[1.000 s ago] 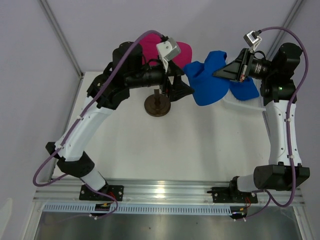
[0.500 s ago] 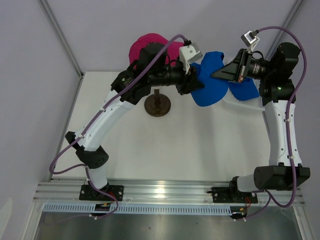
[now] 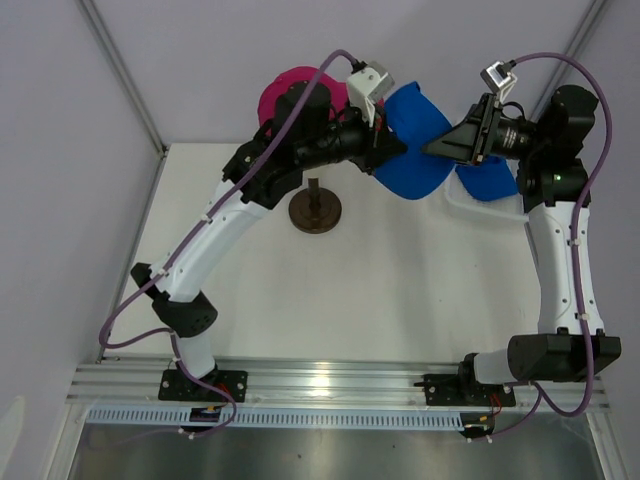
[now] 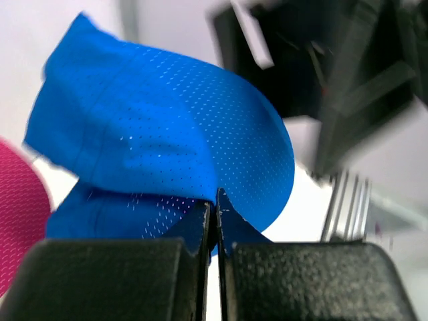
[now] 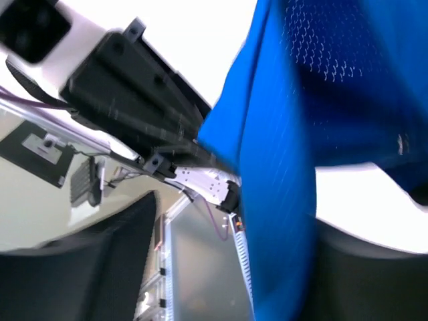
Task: Stack the hats
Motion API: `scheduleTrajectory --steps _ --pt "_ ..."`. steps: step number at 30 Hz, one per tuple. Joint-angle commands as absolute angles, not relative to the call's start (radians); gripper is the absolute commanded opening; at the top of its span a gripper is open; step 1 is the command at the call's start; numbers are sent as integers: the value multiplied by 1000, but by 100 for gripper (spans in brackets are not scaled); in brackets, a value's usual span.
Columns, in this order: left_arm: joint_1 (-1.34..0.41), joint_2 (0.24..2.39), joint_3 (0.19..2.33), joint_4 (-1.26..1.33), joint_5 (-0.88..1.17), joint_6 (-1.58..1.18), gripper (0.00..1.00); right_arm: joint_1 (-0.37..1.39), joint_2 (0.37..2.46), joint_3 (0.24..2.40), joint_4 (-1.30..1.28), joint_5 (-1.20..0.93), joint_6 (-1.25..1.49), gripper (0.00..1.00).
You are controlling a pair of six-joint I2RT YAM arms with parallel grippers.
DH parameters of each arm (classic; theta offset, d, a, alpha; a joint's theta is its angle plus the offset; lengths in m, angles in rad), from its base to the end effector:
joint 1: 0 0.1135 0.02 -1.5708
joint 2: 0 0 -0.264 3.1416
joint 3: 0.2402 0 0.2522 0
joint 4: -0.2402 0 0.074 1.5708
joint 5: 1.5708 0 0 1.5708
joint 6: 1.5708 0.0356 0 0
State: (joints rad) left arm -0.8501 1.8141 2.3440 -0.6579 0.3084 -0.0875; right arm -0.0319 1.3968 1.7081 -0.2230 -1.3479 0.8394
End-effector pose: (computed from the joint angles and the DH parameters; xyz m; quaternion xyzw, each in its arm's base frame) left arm 0.2372 -0.2864 0.5315 0.3703 0.6509 -0.3977 0.5301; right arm 0.2716 0.0261 0.5129 -0.1947 0.6726 0.6139 0.3645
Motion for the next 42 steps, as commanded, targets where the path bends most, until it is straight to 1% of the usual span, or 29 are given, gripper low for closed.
scheduleTrajectory --steps 1,3,4,7,11,14,15,16,18,20,21,23,24,27,28,29,30,31,32,33,34,35,36,37,39,41,42 --pt "-822 1818 2347 -525 140 -309 1 -44 1358 1741 -259 -1319 796 76" --pt "-819 1819 2345 -506 111 -354 1 -57 1351 1740 -301 -1290 776 84" --pt "-819 1819 2347 -485 85 -391 1 -57 1347 1738 -317 -1278 764 91" --pt "-819 1822 2345 -445 58 -448 1 -49 1315 1717 -371 -1198 704 95" --pt "-821 1824 2339 -437 5 -523 1 -26 1266 1652 -345 -1074 693 95" --pt "-824 1825 2330 -423 5 -558 1 -5 1238 1611 -315 -1003 696 91" --pt "-828 1825 2330 -423 5 -561 1 -3 1233 1608 -308 -990 696 87" --pt "-834 1832 2332 -428 5 -563 1 -3 1233 1611 -305 -968 696 77" --pt "-841 1835 2330 -429 -31 -561 1 -3 1236 1617 -288 -956 698 65" --pt "-842 1838 2329 -440 -32 -566 1 -3 1247 1631 -278 -950 703 58" --pt "-842 1839 2330 -440 -32 -566 1 -3 1250 1637 -278 -946 703 46" --pt "-842 1839 2324 -449 -32 -568 1 -3 1267 1658 -290 -936 699 29" --pt "-844 1839 2325 -451 -26 -568 1 -3 1273 1664 -291 -931 703 15" --pt "-850 1836 2315 -448 -23 -554 1 -3 1302 1675 -290 -942 712 13" --pt "-856 1832 2316 -448 -26 -536 1 -3 1310 1681 -294 -937 710 0" --pt "-857 1829 2313 -451 -28 -531 1 -3 1316 1718 -340 -925 687 0" --pt "-857 1819 2313 -456 -28 -528 3 -3 1337 1753 -382 -907 661 0" --pt "-857 1812 2318 -472 -49 -523 12 -8 1350 1797 -434 -843 628 0" --pt "-856 1801 2315 -480 -64 -517 45 -18 1367 1846 -537 -804 577 0" --pt "-847 1771 2318 -494 -80 -511 68 -34 1380 1952 -584 -763 565 0" --pt "-839 1754 2315 -503 -109 -509 87 -81 1411 1992 -624 -696 563 0" --pt "-818 1711 2310 -511 -115 -503 99 -110 1422 2032 -673 -619 583 0" --pt "-805 1710 2312 -514 -118 -503 99 -144 1433 2023 -684 -618 603 0" --pt "-792 1662 2300 -515 -120 -494 100 -202 1440 2001 -678 -570 623 0" --pt "-750 1605 2252 -505 -103 -470 99 -250 1474 1986 -649 -549 688 0" --pt "-727 1519 2224 -496 -94 -451 99 -279 1589 2161 -586 -618 760 0" --pt "-709 1490 2182 -489 -95 -430 100 -273 1629 2240 -530 -652 850 0"
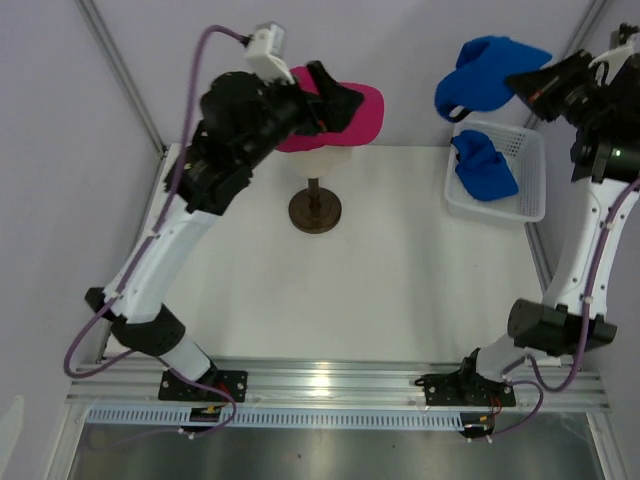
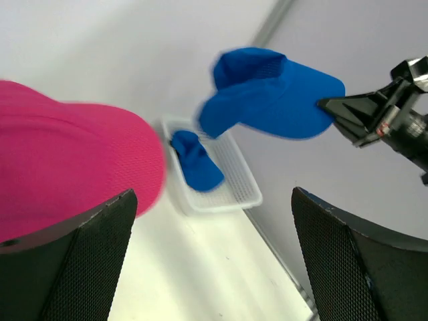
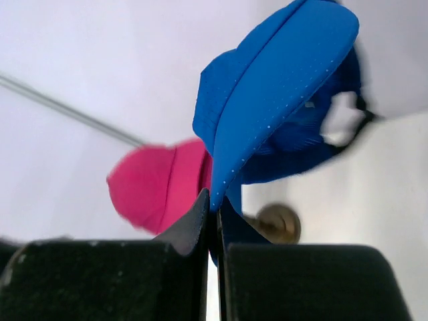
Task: Stack the hats
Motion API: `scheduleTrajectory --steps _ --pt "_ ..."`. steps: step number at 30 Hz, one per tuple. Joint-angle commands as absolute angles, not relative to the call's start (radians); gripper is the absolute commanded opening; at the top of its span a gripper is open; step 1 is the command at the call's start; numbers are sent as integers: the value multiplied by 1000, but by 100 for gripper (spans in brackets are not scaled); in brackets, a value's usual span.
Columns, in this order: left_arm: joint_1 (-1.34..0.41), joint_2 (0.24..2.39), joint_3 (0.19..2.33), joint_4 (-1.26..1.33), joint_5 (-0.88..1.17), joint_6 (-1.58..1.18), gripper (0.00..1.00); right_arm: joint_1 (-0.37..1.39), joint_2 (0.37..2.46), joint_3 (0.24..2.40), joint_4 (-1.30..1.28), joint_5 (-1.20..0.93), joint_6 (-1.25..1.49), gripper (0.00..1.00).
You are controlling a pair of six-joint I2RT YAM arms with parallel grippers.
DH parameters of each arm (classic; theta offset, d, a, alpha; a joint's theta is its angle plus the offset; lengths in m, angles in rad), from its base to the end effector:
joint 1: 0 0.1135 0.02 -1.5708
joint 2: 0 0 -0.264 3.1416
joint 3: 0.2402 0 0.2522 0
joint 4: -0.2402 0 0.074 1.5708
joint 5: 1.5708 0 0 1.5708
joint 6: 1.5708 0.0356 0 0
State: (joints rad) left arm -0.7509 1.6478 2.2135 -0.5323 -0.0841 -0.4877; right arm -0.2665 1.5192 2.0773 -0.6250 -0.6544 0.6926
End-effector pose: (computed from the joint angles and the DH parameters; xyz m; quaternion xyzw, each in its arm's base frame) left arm 0.2392 -0.2191 0.5623 0.0612 0.6925 -0.3931 0.6018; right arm 0.2801 -0.0540 0.5509 0.1243 0.7149 0.3662 0.5826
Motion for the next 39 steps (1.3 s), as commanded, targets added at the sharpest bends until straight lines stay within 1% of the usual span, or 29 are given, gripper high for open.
scheduleTrajectory --steps 1,3,4,5,6,7,9,10,12,13,14,15,16,18,19,21,22,24,25,28,29,31,33,34,35,36,37,38,39 --pt "-703 1432 2165 -489 -101 -419 99 -261 1662 2347 -345 -714 911 0" --pt "-684 1367 2094 -473 -136 -390 99 -239 1765 2368 -61 -829 1114 0" --pt "-680 1332 2032 -456 -149 -377 100 -232 1797 2358 69 -923 1304 0" --pt "-675 1262 1969 -442 -164 -368 99 -218 1840 2373 -87 -952 1281 0" --pt "-669 1226 1935 -416 -202 -351 99 -209 1842 2393 -314 -962 1138 0" --pt "-666 1192 1905 -404 -225 -342 100 -192 1829 2410 -846 -693 722 0" --pt "-666 1099 1781 -362 -311 -321 100 -84 1687 2187 -966 -196 559 0" --pt "-664 1069 1748 -341 -340 -313 99 -80 1634 2081 -892 -196 558 0" --pt "-660 1017 1655 -324 -379 -304 100 -109 1528 1909 -755 -311 671 0" --pt "-654 1011 1648 -331 -388 -304 100 -104 1523 1936 -697 -307 696 0" --pt "-650 1011 1657 -342 -387 -304 99 -94 1535 2000 -689 -302 706 0" --pt "-649 1012 1663 -363 -384 -299 100 -91 1560 2160 -672 -383 718 0" --pt "-647 1014 1670 -371 -368 -296 99 -98 1613 2225 -564 -472 748 0" --pt "-647 1015 1669 -373 -356 -304 99 -124 1672 2314 -441 -686 965 0" --pt "-647 1017 1666 -370 -347 -308 100 -149 1718 2376 -431 -724 1001 0" --pt "-647 1019 1654 -368 -334 -313 100 -153 1729 2453 -680 -541 788 0" --pt "-646 1023 1649 -373 -333 -310 100 -144 1715 2433 -929 -379 696 0" --pt "-646 1023 1638 -376 -348 -302 100 -109 1623 2299 -1021 -65 541 0" --pt "-646 1020 1626 -374 -356 -301 99 -136 1609 2210 -1060 -66 523 0" --pt "-643 1022 1624 -359 -348 -301 99 -132 1711 2352 -1180 -224 488 0" --pt "-643 1029 1629 -359 -341 -301 99 -94 1809 2560 -1195 -268 489 0" --pt "-641 1034 1637 -357 -328 -304 100 -75 1861 2664 -1018 -557 611 0" --pt "-640 1035 1632 -342 -336 -310 99 -58 1821 2488 -706 -851 784 0" --pt "-640 1035 1625 -338 -344 -314 99 -55 1801 2395 -346 -912 884 0" --pt "-638 1035 1612 -330 -348 -325 99 -57 1796 2344 -290 -928 988 0" --pt "-635 1035 1602 -330 -354 -327 99 -66 1836 2430 -367 -872 935 0" --pt "-632 1037 1598 -331 -354 -330 99 -67 1868 2530 -711 -791 823 0" --pt "-630 1037 1597 -343 -353 -331 99 -66 1893 2625 -909 -664 584 0" --pt "-626 1037 1591 -350 -351 -330 100 -48 1897 2693 -1052 -319 498 0"
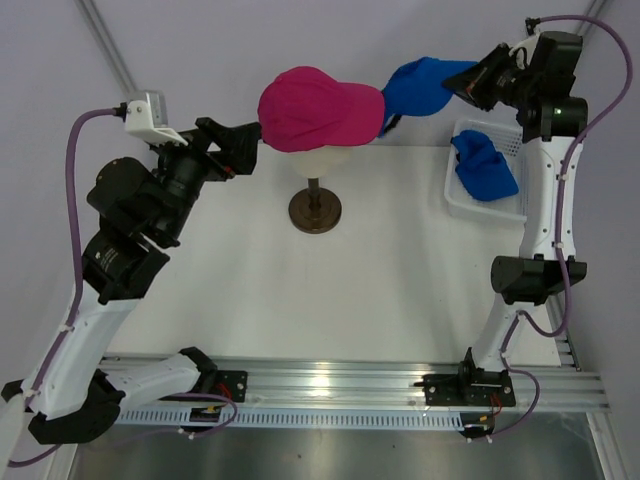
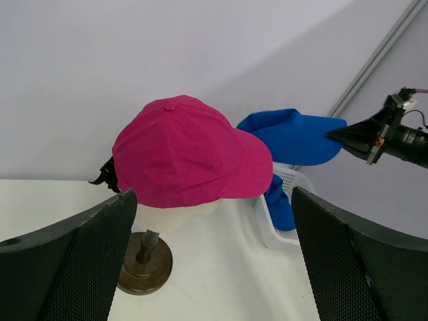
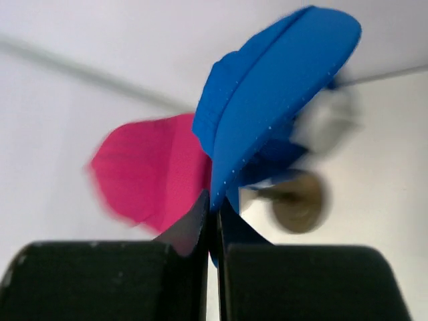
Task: Stack the hats
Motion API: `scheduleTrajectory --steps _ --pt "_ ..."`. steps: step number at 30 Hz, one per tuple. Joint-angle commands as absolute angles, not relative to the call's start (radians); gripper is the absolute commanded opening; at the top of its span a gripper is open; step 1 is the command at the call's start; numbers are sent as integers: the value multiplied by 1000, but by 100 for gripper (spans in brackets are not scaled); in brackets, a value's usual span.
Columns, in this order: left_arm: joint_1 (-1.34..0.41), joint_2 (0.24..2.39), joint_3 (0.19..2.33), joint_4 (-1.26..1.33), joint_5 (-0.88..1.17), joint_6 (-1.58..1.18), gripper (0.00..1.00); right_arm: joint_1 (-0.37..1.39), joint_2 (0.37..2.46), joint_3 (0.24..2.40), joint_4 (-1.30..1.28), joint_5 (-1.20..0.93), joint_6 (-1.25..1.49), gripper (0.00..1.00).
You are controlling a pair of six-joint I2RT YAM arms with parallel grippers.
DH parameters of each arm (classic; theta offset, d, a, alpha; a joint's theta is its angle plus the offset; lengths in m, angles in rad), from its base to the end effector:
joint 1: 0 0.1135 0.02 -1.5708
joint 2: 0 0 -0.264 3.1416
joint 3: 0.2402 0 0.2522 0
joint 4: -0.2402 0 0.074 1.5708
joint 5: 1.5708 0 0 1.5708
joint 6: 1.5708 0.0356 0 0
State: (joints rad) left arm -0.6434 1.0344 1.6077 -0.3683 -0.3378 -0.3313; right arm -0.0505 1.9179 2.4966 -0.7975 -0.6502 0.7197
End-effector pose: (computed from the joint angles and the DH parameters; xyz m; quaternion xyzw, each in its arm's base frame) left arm 0.1380 -0.0888 0.5456 -0.0321 0.6348 -0.2644 0.7254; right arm 0.3826 0.0022 0.5237 0.0925 0.7602 0.4300 0.4782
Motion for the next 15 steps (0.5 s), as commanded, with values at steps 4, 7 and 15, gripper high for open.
scheduleTrajectory --steps 4,7,15 --pt "-614 1022 1582 -365 -342 -331 99 -57 1792 2395 -1275 164 351 0" --pt "-609 1015 1578 -351 -331 -339 99 -46 1840 2504 -1287 20 348 0" --pt "-604 1038 1609 -383 -295 -351 99 -38 1813 2548 -1096 -127 410 0"
